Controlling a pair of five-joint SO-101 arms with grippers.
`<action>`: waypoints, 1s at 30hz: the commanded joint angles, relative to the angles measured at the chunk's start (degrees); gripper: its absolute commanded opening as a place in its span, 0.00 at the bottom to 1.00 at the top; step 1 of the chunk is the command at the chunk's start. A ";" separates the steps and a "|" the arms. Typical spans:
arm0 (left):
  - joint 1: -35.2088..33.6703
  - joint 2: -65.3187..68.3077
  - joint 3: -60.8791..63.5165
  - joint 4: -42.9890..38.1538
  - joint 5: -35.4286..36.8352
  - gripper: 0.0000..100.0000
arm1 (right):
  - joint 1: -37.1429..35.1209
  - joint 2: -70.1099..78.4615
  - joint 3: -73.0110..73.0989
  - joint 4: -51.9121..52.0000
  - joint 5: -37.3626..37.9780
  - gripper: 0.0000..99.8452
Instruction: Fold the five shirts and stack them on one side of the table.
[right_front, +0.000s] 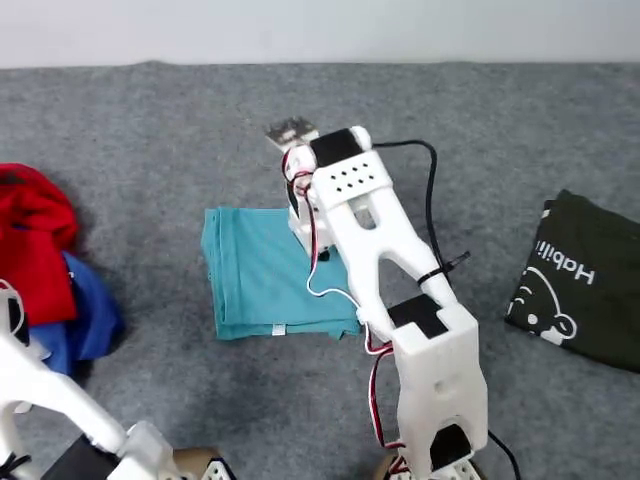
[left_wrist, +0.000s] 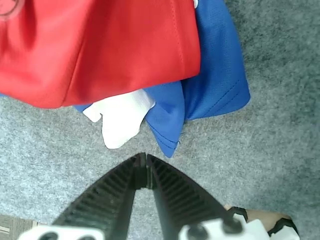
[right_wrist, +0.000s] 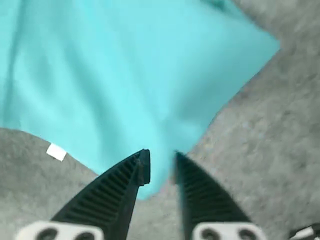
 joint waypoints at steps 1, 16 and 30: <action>0.18 -1.93 -0.22 -0.26 0.79 0.01 | 0.40 -3.65 1.05 2.42 -5.98 0.23; 0.18 -1.85 1.36 -0.97 0.79 0.01 | -2.07 6.02 -2.81 1.45 -13.10 0.37; 0.09 -1.93 4.18 -1.85 0.79 0.01 | -3.30 17.63 -5.54 -0.84 -13.01 0.36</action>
